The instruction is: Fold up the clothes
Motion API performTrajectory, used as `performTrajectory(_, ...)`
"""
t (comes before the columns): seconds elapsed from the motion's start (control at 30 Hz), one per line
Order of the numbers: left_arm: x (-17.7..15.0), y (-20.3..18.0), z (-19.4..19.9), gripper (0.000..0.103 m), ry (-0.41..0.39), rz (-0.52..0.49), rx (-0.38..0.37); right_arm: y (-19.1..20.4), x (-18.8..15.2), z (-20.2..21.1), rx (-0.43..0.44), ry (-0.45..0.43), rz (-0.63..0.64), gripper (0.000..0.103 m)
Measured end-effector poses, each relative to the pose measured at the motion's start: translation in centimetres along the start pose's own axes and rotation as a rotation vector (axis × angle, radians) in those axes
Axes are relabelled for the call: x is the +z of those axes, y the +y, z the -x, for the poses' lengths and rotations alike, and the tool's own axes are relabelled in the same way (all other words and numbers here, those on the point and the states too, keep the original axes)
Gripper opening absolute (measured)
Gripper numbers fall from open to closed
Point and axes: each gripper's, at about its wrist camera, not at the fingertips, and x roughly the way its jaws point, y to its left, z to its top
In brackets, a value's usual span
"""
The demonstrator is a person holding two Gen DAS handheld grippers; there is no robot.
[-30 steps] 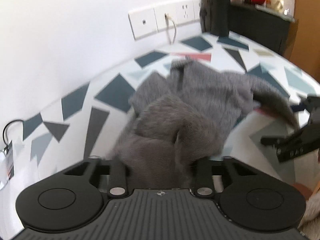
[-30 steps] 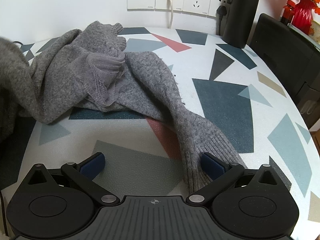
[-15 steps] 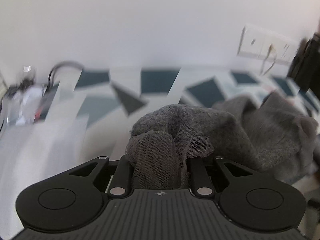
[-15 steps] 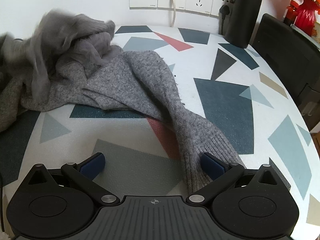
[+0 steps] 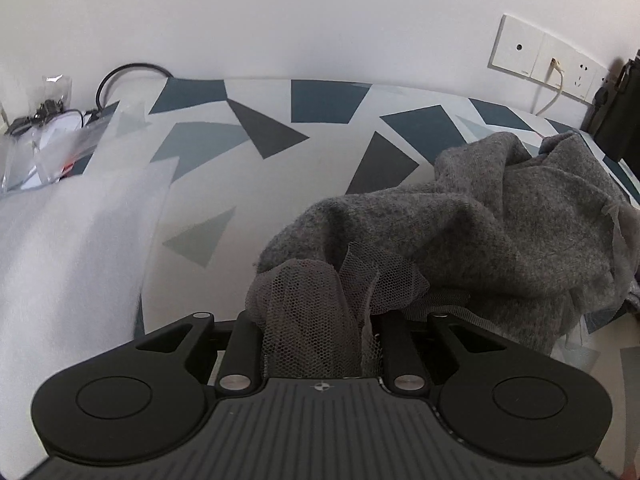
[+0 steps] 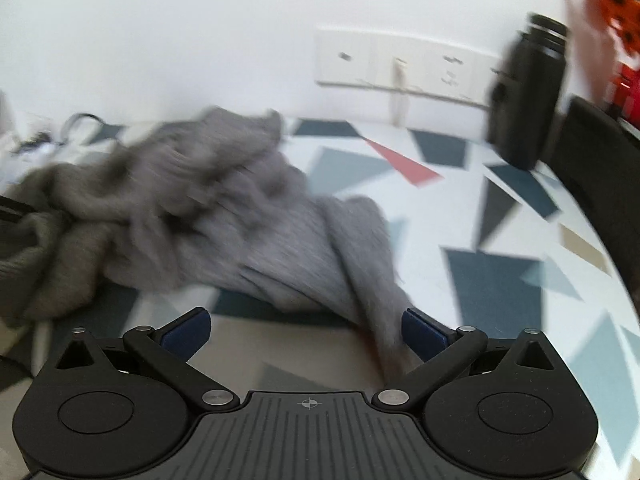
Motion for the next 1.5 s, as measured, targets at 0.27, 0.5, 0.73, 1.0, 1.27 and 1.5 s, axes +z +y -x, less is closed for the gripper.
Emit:
performTrajectory(0.27,-0.9,-0.5,0.7,0.02,0.014,0.013,0.01,2.2,2.2,-0.6,0.084,-0.055,0.052,0.087)
performTrajectory(0.5,-1.6,-0.5,1.2,0.02,0.037,0.039,0.002,2.9,2.7,-1.3,0.123,-0.073,0.063,0.081)
performTrajectory(0.73,-2.2,-0.8,1.6,0.02,0.053,0.053,-0.006,2.1,1.8,-3.8,0.112,-0.01,0.01,0.064)
performTrajectory(1.0,-2.8,-1.5,2.1,0.02,0.086,0.049,-0.035,-2.1,1.9,-5.5,0.116,-0.018,-0.055,0.022)
performTrajectory(1.27,-4.5,-4.6,2.9,0.019,0.156,0.03,-0.192,-5.7,2.0,-4.4,-0.048,-0.046,-0.186,0.024)
performTrajectory(1.5,-4.8,-5.2,3.4,0.019,0.165,0.061,-0.26,-3.5,1.1,-1.8,0.082,0.005,-0.168,0.036)
